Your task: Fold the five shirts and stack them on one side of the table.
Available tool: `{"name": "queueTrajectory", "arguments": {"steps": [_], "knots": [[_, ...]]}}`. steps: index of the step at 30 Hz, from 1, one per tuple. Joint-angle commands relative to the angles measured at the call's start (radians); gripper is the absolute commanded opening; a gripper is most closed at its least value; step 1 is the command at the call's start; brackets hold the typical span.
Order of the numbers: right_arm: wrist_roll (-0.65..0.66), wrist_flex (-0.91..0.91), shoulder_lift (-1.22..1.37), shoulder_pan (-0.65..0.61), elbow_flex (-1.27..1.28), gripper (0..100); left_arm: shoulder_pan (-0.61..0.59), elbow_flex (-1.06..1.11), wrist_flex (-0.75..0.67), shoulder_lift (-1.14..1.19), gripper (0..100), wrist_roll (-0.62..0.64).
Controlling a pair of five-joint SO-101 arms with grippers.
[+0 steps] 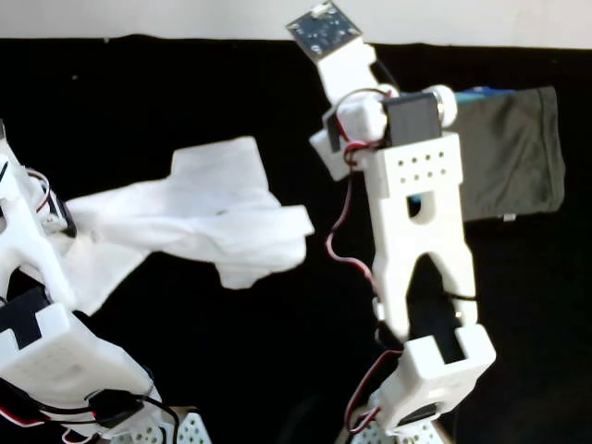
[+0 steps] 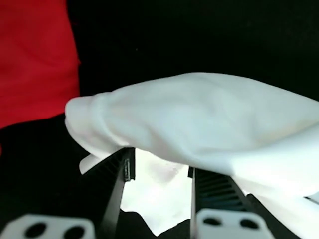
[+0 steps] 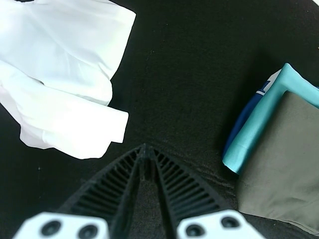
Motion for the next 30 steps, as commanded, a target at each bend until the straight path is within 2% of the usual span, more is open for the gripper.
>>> {"name": "queueTrajectory", "arguments": {"steps": [1,6,10,16,24,28,30], "knots": [[0.005,0.010,-0.045,0.008,0.001,0.5,0.001,-0.045,0.008,-0.042,18,0.011],[0.005,0.010,-0.045,0.008,0.002,0.5,0.005,-0.027,-0.055,-0.039,16,0.011],[0.005,0.007,-0.045,0.008,0.068,0.5,0.010,-0.012,-0.094,0.015,0,0.011],[0.005,0.007,-0.047,0.008,0.116,0.5,0.010,-0.056,-0.083,0.054,1,0.014],[0.005,0.007,-0.053,0.008,0.116,0.5,0.010,-0.328,0.110,0.004,1,0.140],[0.005,0.007,-0.053,0.008,0.116,0.5,0.010,-0.383,0.107,0.004,1,0.157],[0.005,0.007,-0.053,0.008,0.116,0.5,0.010,-0.363,0.055,0.007,1,0.157]]}}
